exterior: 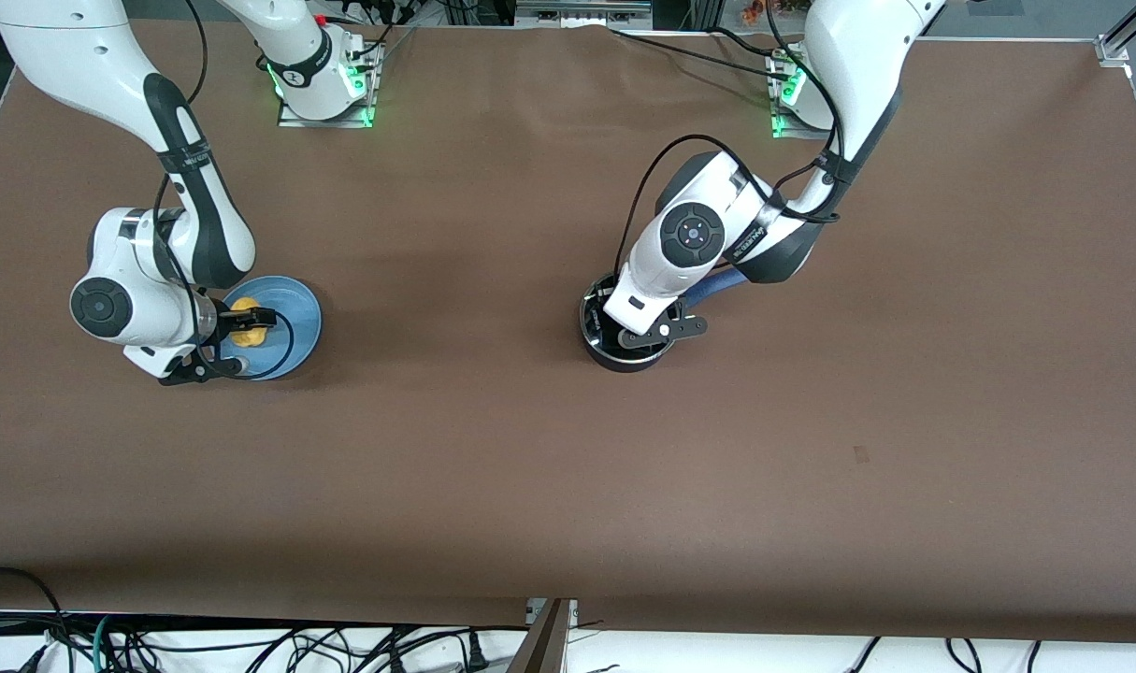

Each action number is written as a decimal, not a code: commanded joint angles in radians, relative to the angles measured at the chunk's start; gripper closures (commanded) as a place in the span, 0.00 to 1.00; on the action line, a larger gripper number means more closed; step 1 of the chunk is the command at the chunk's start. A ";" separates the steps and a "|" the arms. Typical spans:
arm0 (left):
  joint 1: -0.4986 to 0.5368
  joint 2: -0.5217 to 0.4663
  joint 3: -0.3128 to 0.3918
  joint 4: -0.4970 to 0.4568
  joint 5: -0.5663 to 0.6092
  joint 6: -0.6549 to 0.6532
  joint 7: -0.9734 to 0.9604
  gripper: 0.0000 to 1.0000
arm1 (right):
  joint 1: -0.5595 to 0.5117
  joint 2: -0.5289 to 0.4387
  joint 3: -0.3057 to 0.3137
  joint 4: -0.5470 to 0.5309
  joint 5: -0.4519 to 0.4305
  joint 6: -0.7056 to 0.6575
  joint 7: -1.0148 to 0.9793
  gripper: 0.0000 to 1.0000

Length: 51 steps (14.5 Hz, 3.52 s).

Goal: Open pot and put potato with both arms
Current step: 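Grasp the lid knob with the left gripper while the right gripper grasps the potato, then lift the glass lid off the pot with the left gripper, then carry the potato with the right gripper while the left gripper lowers the lid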

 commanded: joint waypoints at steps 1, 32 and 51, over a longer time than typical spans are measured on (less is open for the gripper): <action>0.002 -0.006 0.002 0.029 0.040 -0.023 -0.004 1.00 | -0.004 0.001 0.007 -0.012 0.003 0.028 -0.013 0.01; 0.610 -0.411 0.006 -0.471 0.126 -0.121 0.993 1.00 | 0.016 -0.017 0.100 0.358 0.006 -0.299 0.008 0.61; 0.656 -0.184 0.006 -0.386 0.218 0.133 1.071 0.00 | 0.510 0.156 0.297 0.590 0.005 -0.014 1.024 0.61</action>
